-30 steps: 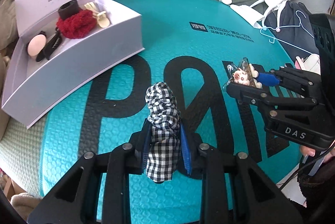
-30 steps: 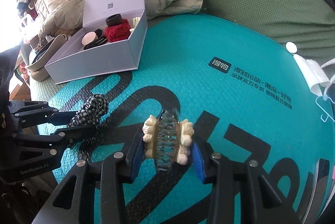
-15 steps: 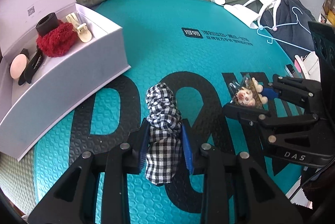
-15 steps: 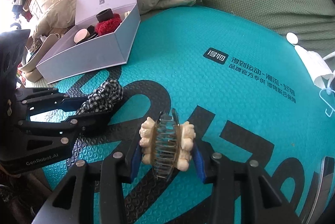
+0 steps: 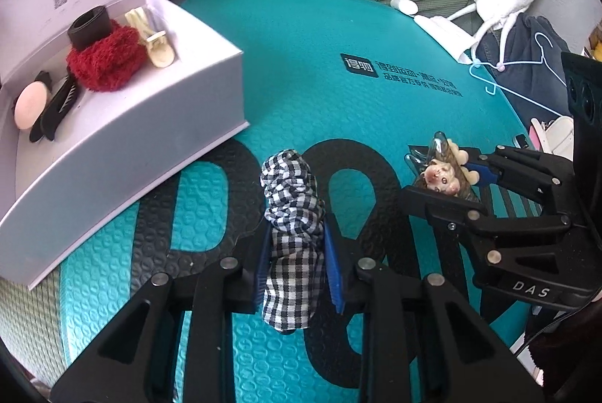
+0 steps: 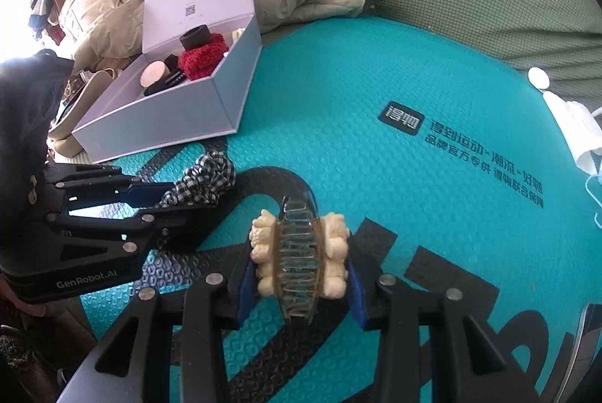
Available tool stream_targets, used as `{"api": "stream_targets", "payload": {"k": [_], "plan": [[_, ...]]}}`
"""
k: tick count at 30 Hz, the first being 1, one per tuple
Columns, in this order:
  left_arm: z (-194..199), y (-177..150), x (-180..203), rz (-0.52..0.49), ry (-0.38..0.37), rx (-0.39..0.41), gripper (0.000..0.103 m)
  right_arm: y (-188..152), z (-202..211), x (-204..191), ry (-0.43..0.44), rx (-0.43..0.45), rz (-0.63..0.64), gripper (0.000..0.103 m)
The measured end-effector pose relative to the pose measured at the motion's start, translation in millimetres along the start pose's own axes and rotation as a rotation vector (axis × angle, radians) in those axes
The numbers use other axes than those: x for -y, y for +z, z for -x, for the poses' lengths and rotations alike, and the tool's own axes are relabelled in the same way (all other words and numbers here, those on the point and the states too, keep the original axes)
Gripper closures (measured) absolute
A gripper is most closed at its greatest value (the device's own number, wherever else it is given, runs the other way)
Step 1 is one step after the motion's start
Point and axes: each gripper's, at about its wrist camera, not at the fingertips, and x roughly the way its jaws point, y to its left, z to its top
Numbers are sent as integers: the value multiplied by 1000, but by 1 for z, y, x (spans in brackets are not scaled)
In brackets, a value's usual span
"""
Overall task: Organize objects
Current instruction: 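Lift the gingham scrunchie and pearl claw clip and carry them toward the box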
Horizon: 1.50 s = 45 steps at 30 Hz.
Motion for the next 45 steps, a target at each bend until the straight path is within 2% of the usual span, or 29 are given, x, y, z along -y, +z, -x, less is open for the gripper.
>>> {"api": "stream_targets", "payload": {"k": [4,14,19,22,32,39,45], "plan": [[8,-8,-6,40,17,3,79,1,0,-8,49,9,6,63],[53,-31,-21,85,65,72,79,7,9,-50,96,23,113,63],[78,-47,-37,137,113,92,79,9,14,-77,142,38,175,63],[94,-57,-47,174,153,107,79,13,14,-91,208,30,179,63],[128,-88,-73,253,234,123,79,19,11,-148,295,38,294,63],[149,-92,-85,282,255,140,79,24,20,-169,316,55,335,63],[161,-83,-92,277,249,157,79,33,22,-178,305,60,344,63]]}}
